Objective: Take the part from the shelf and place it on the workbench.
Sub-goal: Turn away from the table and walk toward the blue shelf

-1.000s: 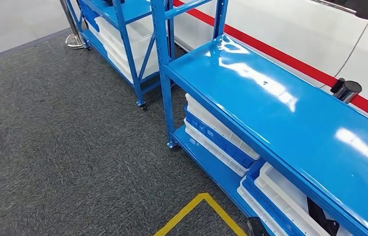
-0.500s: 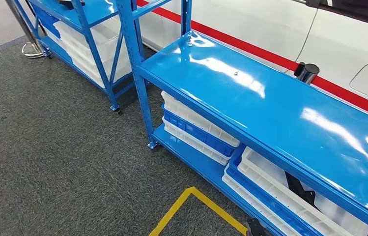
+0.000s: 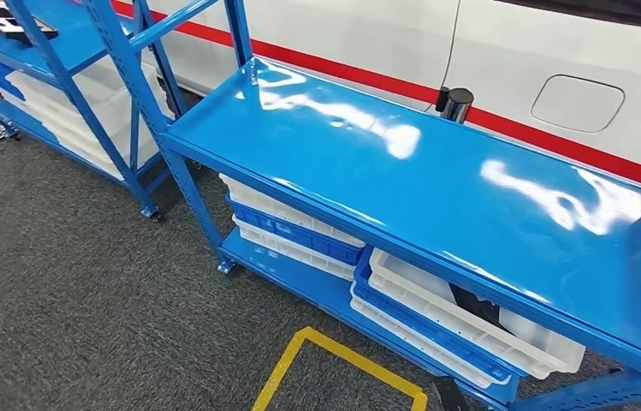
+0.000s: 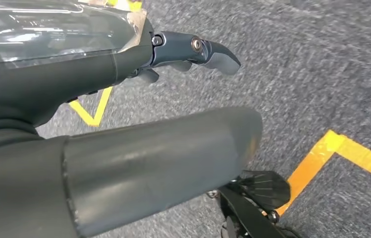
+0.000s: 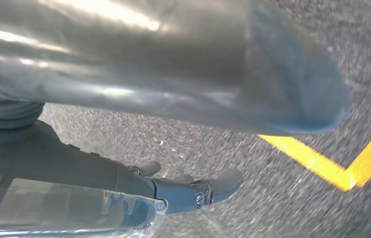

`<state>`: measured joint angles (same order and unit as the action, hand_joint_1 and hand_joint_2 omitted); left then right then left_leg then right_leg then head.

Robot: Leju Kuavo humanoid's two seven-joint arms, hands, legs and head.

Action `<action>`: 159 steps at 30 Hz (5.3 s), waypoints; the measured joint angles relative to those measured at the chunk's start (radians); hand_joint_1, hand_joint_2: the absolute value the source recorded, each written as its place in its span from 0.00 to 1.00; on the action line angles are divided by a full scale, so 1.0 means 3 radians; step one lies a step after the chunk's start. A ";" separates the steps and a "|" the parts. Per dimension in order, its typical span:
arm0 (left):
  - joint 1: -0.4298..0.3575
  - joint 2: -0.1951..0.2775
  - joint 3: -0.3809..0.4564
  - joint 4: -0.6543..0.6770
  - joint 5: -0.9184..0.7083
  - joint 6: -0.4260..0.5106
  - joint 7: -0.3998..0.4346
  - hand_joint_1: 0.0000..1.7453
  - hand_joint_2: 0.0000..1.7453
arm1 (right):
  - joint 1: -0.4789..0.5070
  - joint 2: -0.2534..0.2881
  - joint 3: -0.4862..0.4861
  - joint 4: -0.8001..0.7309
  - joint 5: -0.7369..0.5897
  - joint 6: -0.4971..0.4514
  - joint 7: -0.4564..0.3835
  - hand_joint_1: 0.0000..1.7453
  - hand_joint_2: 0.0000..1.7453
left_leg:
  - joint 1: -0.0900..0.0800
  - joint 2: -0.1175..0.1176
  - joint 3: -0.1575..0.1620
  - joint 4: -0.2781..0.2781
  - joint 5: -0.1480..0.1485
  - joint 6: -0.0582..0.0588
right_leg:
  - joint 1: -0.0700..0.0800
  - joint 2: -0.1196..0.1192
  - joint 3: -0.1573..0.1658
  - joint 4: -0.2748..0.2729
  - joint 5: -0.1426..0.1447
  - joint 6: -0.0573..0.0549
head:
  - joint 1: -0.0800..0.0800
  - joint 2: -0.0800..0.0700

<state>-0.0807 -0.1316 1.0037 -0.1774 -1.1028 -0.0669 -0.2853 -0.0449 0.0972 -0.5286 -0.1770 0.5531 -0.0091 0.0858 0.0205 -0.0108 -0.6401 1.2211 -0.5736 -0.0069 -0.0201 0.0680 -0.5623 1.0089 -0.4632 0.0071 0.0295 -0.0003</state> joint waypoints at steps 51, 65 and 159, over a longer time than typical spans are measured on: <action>-0.0006 -0.0005 0.0001 0.0000 -0.0029 0.0124 0.0039 0.00 0.00 | 0.0004 -0.0007 -0.0009 0.0000 0.0081 -0.0091 -0.0024 0.00 0.00 | -0.0051 0.0334 0.0352 -0.0706 0.0218 0.0063 | 0.0031 -0.0369 -0.0009 0.0012 -0.0030 0.0135 | 0.0004 0.0000; -0.0002 -0.0012 -0.0001 0.0000 -0.0082 0.0292 0.0072 0.00 0.00 | 0.0000 -0.0002 -0.0010 -0.0001 0.0131 -0.0116 -0.0039 0.00 0.00 | -0.0011 0.0014 0.0263 -0.0643 0.0263 0.0018 | 0.0040 -0.0176 0.0011 0.0011 -0.0036 0.0031 | 0.0001 0.0000; -0.0007 -0.0039 -0.0001 0.0002 -0.0153 0.0518 0.0139 0.00 0.00 | -0.0005 0.0004 -0.0010 -0.0001 0.0308 -0.0137 -0.0035 0.00 1.00 | -0.0067 0.0020 0.0341 -0.0903 0.0460 0.0214 | 0.0033 -0.0241 0.0272 -0.0110 -0.0207 0.0108 | 0.0023 0.0000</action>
<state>-0.0827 -0.1434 1.0033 -0.1766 -1.1486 0.0885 -0.2435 -0.0465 0.0984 -0.5318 -0.1773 0.6455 -0.0503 0.0752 0.0004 -0.0049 -0.5377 0.9502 -0.4357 0.0574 -0.0100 -0.0044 -0.4806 0.9759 -0.5251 0.0395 0.0365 -0.0004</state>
